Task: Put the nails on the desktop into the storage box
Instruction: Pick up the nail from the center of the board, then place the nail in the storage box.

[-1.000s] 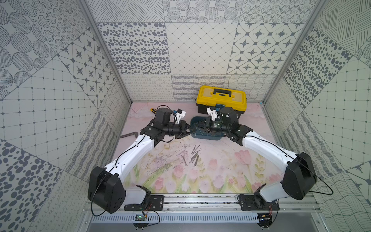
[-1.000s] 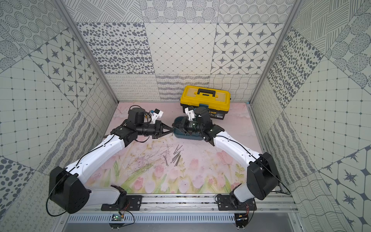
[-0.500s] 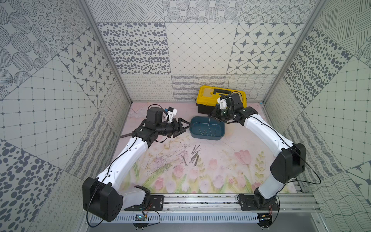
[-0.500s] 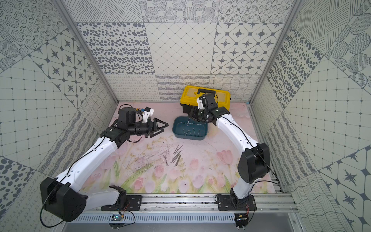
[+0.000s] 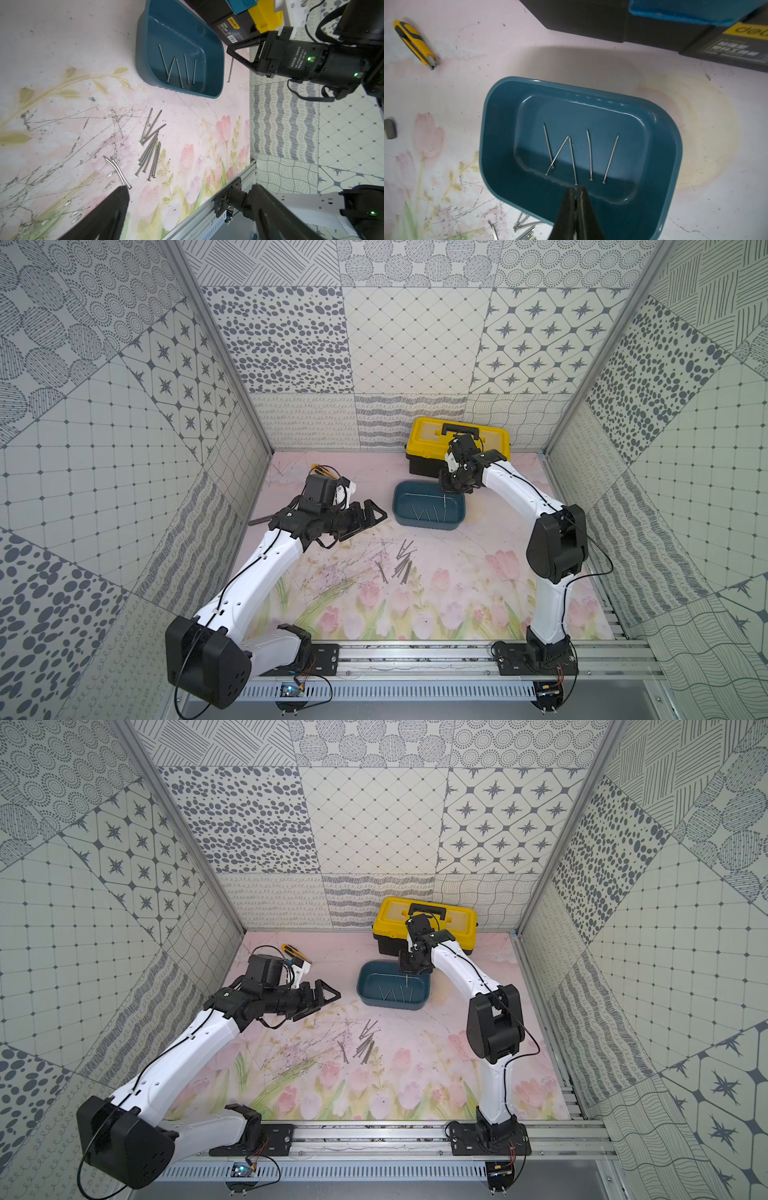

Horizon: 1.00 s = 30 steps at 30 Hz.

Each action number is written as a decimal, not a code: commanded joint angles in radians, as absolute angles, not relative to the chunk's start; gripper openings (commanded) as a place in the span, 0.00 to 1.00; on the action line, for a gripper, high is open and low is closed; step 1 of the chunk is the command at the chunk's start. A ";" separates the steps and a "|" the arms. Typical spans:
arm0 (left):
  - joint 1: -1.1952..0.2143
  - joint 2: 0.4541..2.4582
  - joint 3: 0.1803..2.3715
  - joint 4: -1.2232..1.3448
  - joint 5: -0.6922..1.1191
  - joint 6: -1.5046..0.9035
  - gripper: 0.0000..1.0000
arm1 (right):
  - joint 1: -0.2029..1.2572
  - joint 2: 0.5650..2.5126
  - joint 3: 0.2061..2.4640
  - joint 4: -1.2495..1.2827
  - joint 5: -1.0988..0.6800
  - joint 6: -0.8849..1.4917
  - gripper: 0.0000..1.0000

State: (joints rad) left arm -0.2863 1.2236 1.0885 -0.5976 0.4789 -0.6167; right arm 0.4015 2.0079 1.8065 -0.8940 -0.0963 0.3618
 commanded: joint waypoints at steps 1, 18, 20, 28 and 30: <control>-0.282 1.210 1.066 -0.651 0.388 -0.530 0.98 | 0.408 2.037 1.821 -0.905 -0.049 0.305 0.00; -0.283 1.249 1.009 -0.637 0.427 -0.523 1.00 | 0.427 2.114 1.746 -0.832 -0.026 0.284 0.00; -0.282 1.250 1.009 -0.647 0.425 -0.515 1.00 | 0.429 2.121 1.737 -0.821 -0.028 0.286 0.00; -0.282 1.272 1.018 -0.678 0.449 -0.496 1.00 | 0.431 2.137 1.701 -0.787 -0.021 0.294 0.00; -0.282 1.285 1.023 -0.684 0.474 -0.485 0.99 | 0.433 2.142 1.701 -0.785 -0.021 0.297 0.01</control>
